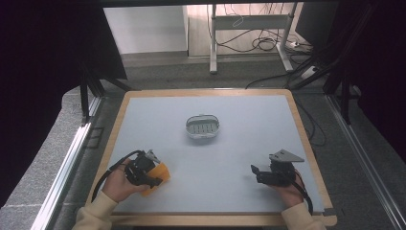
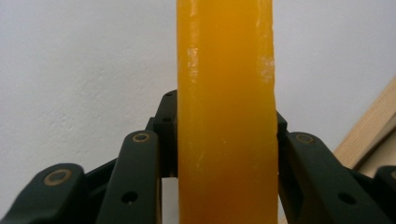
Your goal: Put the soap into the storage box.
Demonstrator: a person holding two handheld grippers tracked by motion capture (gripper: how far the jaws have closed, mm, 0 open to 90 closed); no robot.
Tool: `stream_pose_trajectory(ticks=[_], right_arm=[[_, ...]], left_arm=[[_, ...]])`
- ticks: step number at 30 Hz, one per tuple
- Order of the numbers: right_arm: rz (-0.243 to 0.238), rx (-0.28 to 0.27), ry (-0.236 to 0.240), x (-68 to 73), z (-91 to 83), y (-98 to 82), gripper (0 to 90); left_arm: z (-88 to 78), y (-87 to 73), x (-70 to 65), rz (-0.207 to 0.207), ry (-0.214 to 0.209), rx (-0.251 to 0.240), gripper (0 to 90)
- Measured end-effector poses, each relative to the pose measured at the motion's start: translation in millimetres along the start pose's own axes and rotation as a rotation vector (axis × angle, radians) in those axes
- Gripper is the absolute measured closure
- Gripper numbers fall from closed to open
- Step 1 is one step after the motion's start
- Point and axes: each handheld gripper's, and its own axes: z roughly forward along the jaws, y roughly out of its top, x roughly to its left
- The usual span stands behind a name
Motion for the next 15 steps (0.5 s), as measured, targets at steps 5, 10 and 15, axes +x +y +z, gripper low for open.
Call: stream_pose_trajectory(ticks=[5, 10, 15], right_arm=[[0.001, -0.004, -0.001, 0.2, -1.3, 0.5, 15.8], [0.003, -0.005, -0.002, 1.0, -1.2, 0.7, 15.8], [0.005, -0.001, -0.003, 1.4, -0.7, 0.5, 15.8]], left_arm=[[-8.2, 5.8, 4.4, -0.001, -0.009, -0.02, 62.3], [-15.0, 10.1, 8.1, 0.008, -0.015, -0.029, 62.3], [-19.3, 13.9, 10.1, 0.014, -0.018, -0.036, 62.3]])
